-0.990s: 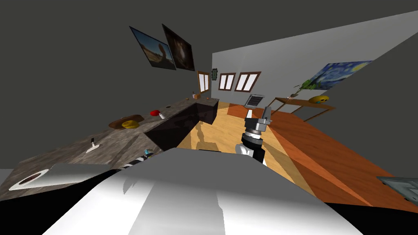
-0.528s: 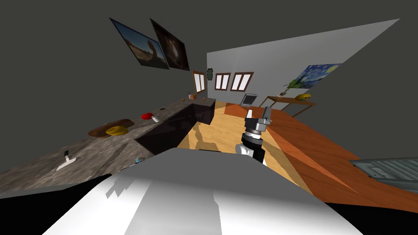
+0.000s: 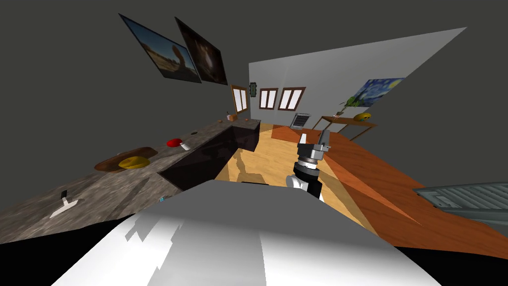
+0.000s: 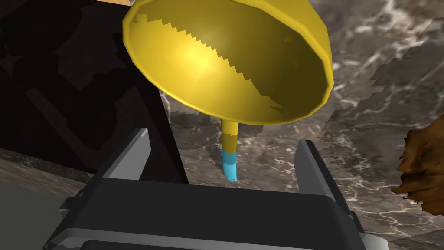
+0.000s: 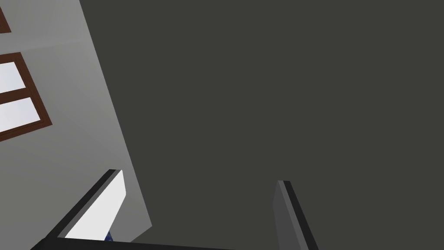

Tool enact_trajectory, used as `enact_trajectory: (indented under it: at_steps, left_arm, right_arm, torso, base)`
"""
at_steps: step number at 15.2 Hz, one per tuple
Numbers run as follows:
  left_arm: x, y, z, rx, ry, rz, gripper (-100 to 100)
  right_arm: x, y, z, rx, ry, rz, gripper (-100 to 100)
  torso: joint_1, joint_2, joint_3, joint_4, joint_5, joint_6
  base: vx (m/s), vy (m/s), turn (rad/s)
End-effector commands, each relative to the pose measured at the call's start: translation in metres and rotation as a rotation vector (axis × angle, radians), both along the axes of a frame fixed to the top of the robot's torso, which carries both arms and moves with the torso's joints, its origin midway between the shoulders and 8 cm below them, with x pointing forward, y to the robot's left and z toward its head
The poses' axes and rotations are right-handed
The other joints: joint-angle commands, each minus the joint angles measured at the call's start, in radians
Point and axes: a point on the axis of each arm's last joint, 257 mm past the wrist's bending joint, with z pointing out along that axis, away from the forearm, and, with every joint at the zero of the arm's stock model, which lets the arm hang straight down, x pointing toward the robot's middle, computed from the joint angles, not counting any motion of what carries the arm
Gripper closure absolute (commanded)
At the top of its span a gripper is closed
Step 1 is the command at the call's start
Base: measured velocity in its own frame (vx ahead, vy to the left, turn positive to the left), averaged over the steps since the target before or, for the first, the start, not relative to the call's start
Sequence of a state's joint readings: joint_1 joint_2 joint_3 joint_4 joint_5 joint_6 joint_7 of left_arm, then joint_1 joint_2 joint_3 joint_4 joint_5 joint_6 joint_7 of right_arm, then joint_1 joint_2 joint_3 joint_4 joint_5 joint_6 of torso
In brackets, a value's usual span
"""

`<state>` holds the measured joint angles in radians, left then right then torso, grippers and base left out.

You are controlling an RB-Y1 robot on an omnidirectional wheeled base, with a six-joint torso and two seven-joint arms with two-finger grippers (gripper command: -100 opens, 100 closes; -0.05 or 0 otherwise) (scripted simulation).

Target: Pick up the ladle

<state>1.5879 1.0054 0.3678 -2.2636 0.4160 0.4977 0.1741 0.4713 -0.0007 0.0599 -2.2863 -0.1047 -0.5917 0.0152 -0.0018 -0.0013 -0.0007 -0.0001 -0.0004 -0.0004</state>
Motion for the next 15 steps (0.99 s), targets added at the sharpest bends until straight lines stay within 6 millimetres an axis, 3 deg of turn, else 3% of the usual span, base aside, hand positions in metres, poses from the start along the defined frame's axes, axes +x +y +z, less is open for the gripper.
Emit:
enact_trajectory:
  at_steps: [1, 11, 12, 15]
  left_arm:
    - [0.0, 0.0, 0.0, 0.0, 0.0, 0.0, 100]
    - [0.007, -0.007, 0.014, 0.0, 0.004, -0.017, 100]
    - [0.003, -0.008, 0.011, -0.019, 0.014, 0.007, -100]
    - [-0.005, -0.007, 0.006, -0.046, 0.028, 0.043, -100]
  right_arm:
    - [0.0, 0.0, 0.0, 0.0, 0.0, 0.0, 0]
    - [0.0, 0.0, 0.0, 0.0, 0.0, 0.0, 0]
    - [0.0, 0.0, 0.0, 0.0, 0.0, 0.0, 0]
    - [0.0, 0.0, 0.0, 0.0, 0.0, 0.0, 0]
  torso:
    - [0.0, 0.0, 0.0, 0.0, 0.0, 0.0]
    - [0.0, 0.0, 0.0, 0.0, 0.0, 0.0]
    - [0.0, 0.0, 0.0, 0.0, 0.0, 0.0]
    - [0.004, 0.003, 0.002, 0.0, 0.001, 0.001]
  base:
    - [0.0, 0.0, 0.0]
    - [-0.003, 0.002, 0.032]
    - [-0.02, 0.014, -0.162]
    - [-0.055, 0.053, -0.234]
